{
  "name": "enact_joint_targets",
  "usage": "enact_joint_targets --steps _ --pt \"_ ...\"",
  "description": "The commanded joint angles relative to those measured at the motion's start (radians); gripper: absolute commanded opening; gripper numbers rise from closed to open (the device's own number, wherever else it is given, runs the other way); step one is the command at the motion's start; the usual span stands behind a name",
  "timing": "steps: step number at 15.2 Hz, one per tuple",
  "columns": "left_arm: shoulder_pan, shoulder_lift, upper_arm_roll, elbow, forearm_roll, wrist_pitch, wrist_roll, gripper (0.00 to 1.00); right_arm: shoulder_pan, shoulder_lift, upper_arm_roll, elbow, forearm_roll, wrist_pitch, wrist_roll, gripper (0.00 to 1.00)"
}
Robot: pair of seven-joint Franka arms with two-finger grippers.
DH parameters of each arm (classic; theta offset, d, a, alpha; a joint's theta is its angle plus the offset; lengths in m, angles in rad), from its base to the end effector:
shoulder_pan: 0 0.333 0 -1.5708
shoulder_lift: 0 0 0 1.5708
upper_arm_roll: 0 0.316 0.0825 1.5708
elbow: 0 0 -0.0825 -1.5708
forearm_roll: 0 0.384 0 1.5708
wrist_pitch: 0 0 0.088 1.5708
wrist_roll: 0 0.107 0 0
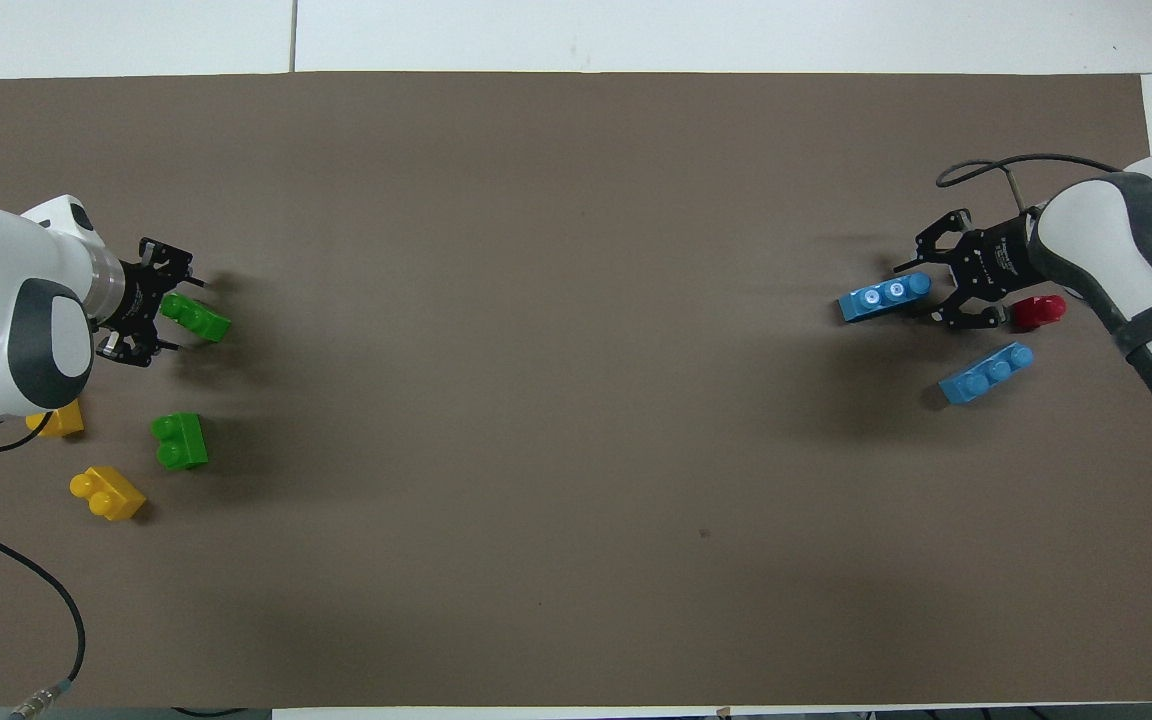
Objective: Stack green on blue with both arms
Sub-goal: 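Grasp the green brick with the left gripper while the right gripper grasps the blue brick, then lift both bricks and carry them toward each other at table center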
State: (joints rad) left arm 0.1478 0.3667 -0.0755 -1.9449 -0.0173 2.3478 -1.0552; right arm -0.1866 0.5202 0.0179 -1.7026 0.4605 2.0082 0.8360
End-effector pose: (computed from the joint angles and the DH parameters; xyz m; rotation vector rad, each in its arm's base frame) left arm 0.6194 0.0468 0.2970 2.5967 1.6734 0.0217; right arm 0.6460 -0.0842 0.2807 -2.2648 1.6331 0.4704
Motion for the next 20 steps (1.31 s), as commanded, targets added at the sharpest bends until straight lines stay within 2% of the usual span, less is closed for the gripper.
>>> enact_joint_targets --steps 1,2,4,7,10,14,20 --pt "-0.007 0.006 0.005 0.001 0.023 0.019 -0.028 0.69 -0.008 -0.02 0.005 -0.025 0.03 0.021 -0.031 0.1" --pt "-0.004 0.006 0.005 0.004 0.023 0.019 -0.026 0.62 -0.008 -0.02 0.005 -0.023 0.03 0.021 -0.055 0.0" --pt "-0.005 0.006 0.005 0.007 0.023 0.015 -0.026 0.39 -0.011 -0.02 0.005 -0.014 0.03 0.017 -0.129 0.0" --pt "-0.007 0.006 0.005 0.009 0.023 0.016 -0.026 0.0 0.006 -0.02 0.005 0.047 0.03 -0.011 -0.114 0.0" --pt "-0.008 0.006 0.005 0.012 0.025 0.011 -0.026 0.0 0.05 -0.028 0.023 0.093 0.033 -0.022 0.003 0.0" --pt "-0.004 -0.006 0.002 0.018 0.019 -0.012 -0.023 0.0 0.081 -0.06 0.117 0.133 0.099 -0.006 0.222 0.0" --pt "-0.011 -0.118 -0.001 0.02 0.016 -0.188 -0.028 0.0 0.286 -0.091 0.126 0.135 0.073 0.098 0.665 0.0"
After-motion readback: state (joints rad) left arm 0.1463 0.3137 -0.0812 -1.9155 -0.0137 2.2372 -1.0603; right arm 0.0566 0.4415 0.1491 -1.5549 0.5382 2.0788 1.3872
